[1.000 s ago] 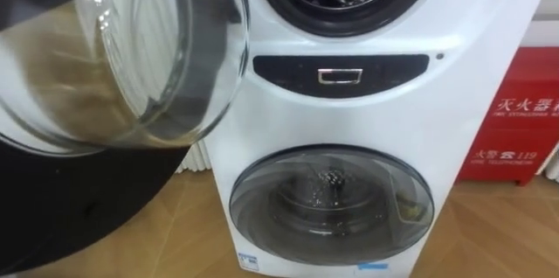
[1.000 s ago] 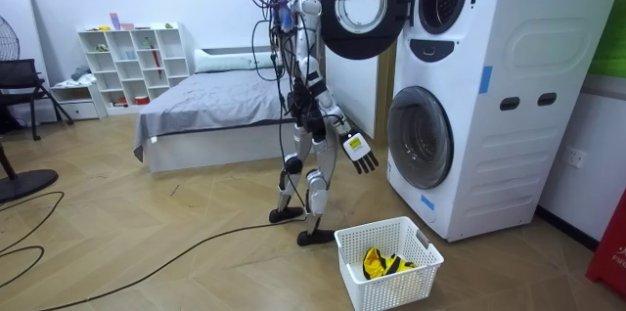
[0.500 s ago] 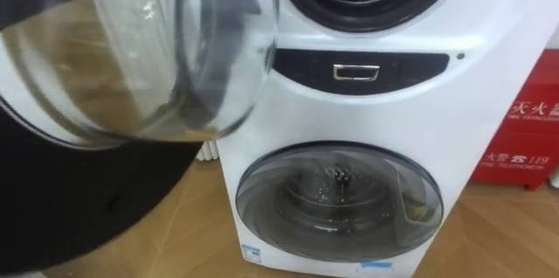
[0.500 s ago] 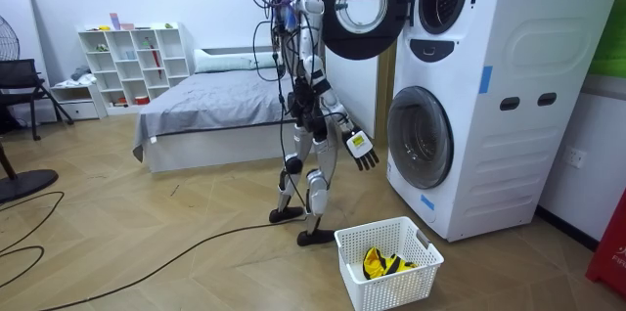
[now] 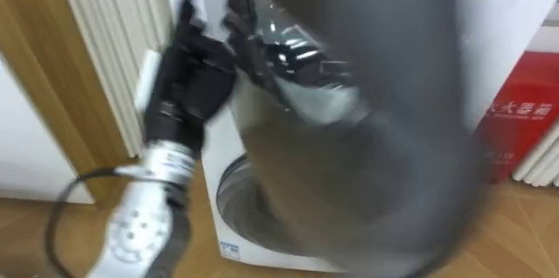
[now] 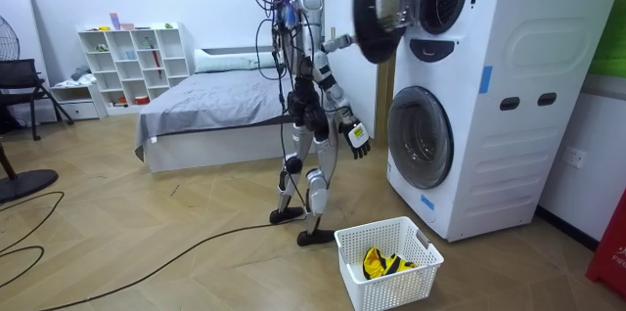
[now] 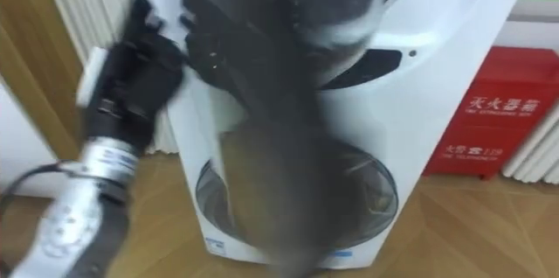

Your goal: Pick clothes from washing machine

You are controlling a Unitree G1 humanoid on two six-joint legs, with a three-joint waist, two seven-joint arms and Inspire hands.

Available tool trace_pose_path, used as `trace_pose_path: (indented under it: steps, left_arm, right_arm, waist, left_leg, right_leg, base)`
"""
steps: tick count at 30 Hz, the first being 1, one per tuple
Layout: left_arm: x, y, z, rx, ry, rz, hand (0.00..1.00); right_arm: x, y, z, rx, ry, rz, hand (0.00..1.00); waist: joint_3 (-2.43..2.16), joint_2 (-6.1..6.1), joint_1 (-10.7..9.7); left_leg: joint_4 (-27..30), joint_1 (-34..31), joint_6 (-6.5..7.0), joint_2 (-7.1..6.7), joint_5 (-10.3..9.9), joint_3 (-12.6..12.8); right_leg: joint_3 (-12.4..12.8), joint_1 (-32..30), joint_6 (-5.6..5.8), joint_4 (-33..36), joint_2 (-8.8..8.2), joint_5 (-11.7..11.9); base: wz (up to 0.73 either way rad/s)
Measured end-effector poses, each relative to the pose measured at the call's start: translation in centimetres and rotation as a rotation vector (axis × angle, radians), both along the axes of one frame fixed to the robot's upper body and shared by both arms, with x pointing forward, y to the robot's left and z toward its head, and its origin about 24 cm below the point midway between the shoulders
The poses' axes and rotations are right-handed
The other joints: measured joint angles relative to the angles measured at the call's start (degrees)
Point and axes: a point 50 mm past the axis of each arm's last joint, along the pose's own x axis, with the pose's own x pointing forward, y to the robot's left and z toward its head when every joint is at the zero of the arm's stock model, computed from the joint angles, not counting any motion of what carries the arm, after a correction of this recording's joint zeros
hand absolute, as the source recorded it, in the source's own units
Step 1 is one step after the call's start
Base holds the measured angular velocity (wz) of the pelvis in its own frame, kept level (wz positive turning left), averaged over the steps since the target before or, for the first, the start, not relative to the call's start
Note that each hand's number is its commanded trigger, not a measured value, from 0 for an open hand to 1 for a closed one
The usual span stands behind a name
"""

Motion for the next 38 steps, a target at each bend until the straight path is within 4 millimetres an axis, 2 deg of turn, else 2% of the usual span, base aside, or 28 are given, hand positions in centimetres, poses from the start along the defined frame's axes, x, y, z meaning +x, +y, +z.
trace_pose_path:
  steps: [2,4,6,8,12,16,18,22,24,25,27,28,30,31,33,36,38]
  left_arm:
    - [-0.2,-0.4,-1.6,0.033,0.052,-0.032,0.0]
    - [-0.6,-1.1,-4.2,0.071,0.164,-0.071,0.0]
    - [-1.5,-2.1,-7.8,0.132,0.333,-0.146,0.0]
    - [-2.2,-2.5,-9.4,0.166,0.405,-0.192,0.0]
    - [-2.7,-2.3,-10.7,0.185,0.448,-0.227,0.0]
    - [-3.4,-1.6,-11.6,0.199,0.475,-0.217,0.0]
    - [-4.2,-0.9,-13.4,0.235,0.539,-0.208,0.0]
    - [-6.7,1.1,-16.2,0.351,0.632,-0.172,0.0]
    - [-8.7,3.3,-18.9,0.479,0.739,-0.109,0.0]
    - [-9.3,4.1,-19.6,0.518,0.767,-0.091,0.0]
    - [-12.3,7.3,-22.6,0.646,0.923,-0.001,0.0]
    - [-13.4,8.3,-23.4,0.665,0.978,0.031,0.0]
    - [-18.0,12.3,-25.4,0.707,1.181,0.211,0.0]
    - [-19.4,13.3,-25.7,0.712,1.238,0.262,0.0]
    - [-25.3,16.2,-26.7,0.75,1.473,0.41,0.0]
    - [-30.4,17.1,-26.8,0.747,1.666,0.501,0.0]
    - [-31.9,16.3,-27.1,0.734,1.736,0.494,0.0]
  right_arm:
    - [0.0,0.0,0.0,0.003,0.002,0.0,0.0]
    - [-0.2,0.1,-0.1,0.004,0.007,0.0,0.0]
    - [-0.2,0.2,-0.1,0.008,0.009,0.007,0.0]
    - [-0.3,0.3,-0.1,0.015,0.012,0.011,0.0]
    - [-1.2,0.2,-0.4,0.026,0.035,-0.012,0.0]
    - [-1.1,0.2,-0.3,0.035,0.032,-0.005,0.0]
    - [-1.1,0.2,-0.3,0.034,0.033,-0.006,0.0]
    - [-1.2,0.1,-0.3,0.03,0.03,-0.011,0.0]
    - [-1.3,0.0,-0.3,0.028,0.024,-0.017,0.0]
    - [-1.4,-0.1,-0.3,0.027,0.022,-0.024,0.0]
    - [-2.4,-0.7,-0.5,0.038,0.031,-0.105,0.0]
    - [-2.8,-1.0,-0.6,0.041,0.041,-0.139,0.0]
    - [-4.9,-2.0,-1.0,0.049,0.085,-0.265,0.0]
    - [-5.4,-2.2,-1.1,0.053,0.1,-0.303,0.0]
    - [-7.2,-2.8,-1.4,0.071,0.147,-0.432,0.0]
    - [-8.4,-2.9,-1.6,0.098,0.179,-0.527,0.0]
    - [-8.6,-3.0,-1.7,0.11,0.188,-0.562,0.0]
  waist:
    - [0.0,-0.02,-0.1]
    - [0.03,-0.06,-0.1]
    - [0.24,-0.4,-0.6]
    - [0.32,-0.56,-1.0]
    - [0.31,-0.57,-1.1]
    - [0.29,-0.55,-0.8]
    - [0.23,-0.46,0.2]
    - [0.19,-0.52,0.6]
    - [0.02,-0.73,1.2]
    - [-0.05,-0.82,1.2]
    - [-0.31,-1.12,1.6]
    - [-0.37,-1.2,1.8]
    - [-0.39,-1.15,2.4]
    - [-0.39,-1.21,2.6]
    - [-0.33,-1.14,3.5]
    - [-0.13,-0.64,4.3]
    - [-0.05,-0.34,4.4]
  left_leg:
    - [-0.1,0.1,0.0,-0.03,0.0,0.4]
    - [-0.1,0.2,0.0,-0.06,0.0,0.6]
    - [-0.1,0.0,0.0,-0.07,0.0,0.8]
    - [-0.1,-0.3,0.0,0.0,0.0,1.2]
    - [-0.1,0.0,0.0,0.43,0.0,2.7]
    - [-0.1,0.0,0.0,0.64,0.0,3.2]
    - [-0.1,0.4,0.0,0.69,0.0,3.3]
    - [-0.1,0.9,-0.01,0.74,0.0,3.2]
    - [-0.1,1.4,-0.01,0.69,0.0,3.4]
    - [-0.1,1.4,-0.01,0.7,0.0,3.3]
    - [-0.2,1.5,-0.01,0.67,0.0,3.3]
    - [-0.2,1.6,-0.01,0.68,0.0,3.2]
    - [-0.3,1.8,-0.02,0.75,0.0,3.2]
    - [-0.4,1.9,-0.02,0.77,0.0,3.3]
    - [-1.0,3.2,-0.03,0.8,0.0,3.4]
    - [-1.2,3.6,-0.04,0.6,0.0,4.6]
    - [-1.2,3.5,-0.04,0.44,0.0,4.6]
  right_leg:
    - [0.2,0.0,0.02,0.0,0.0,0.0]
    - [0.6,0.0,0.07,0.0,0.03,0.0]
    - [0.8,-0.3,0.11,-0.1,0.09,0.1]
    - [0.8,-0.7,0.11,-0.1,0.18,0.1]
    - [1.2,-1.0,-0.04,0.0,0.6,0.2]
    - [1.3,-1.2,-0.24,0.0,0.89,0.3]
    - [1.7,-1.0,-0.29,0.0,1.06,0.3]
    - [1.8,-0.6,-0.32,0.0,1.1,0.3]
    - [1.6,-0.2,-0.32,-0.1,1.12,0.3]
    - [1.4,-0.1,-0.32,-0.1,1.12,0.3]
    - [0.8,0.7,-0.33,-1.1,1.03,0.3]
    - [0.8,0.8,-0.33,-1.1,1.04,0.3]
    - [0.7,0.8,-0.33,-1.2,1.16,0.3]
    - [0.8,0.9,-0.34,-1.2,1.2,0.3]
    - [1.0,1.9,-0.37,-1.9,1.4,0.4]
    - [1.3,2.3,-0.14,-1.9,1.14,0.5]
    - [0.9,2.4,0.12,-2.0,0.88,0.7]
  base:
    - [-0.03]
    - [-0.1]
    - [-0.08]
    - [-0.08]
    - [-0.12]
    - [-0.1]
    - [-0.1]
    - [-0.03]
    - [-0.07]
    - [0.0]
    - [0.11]
    - [0.04]
    - [0.0]
    - [-0.04]
    - [-0.12]
    - [-0.01]
    - [0.17]
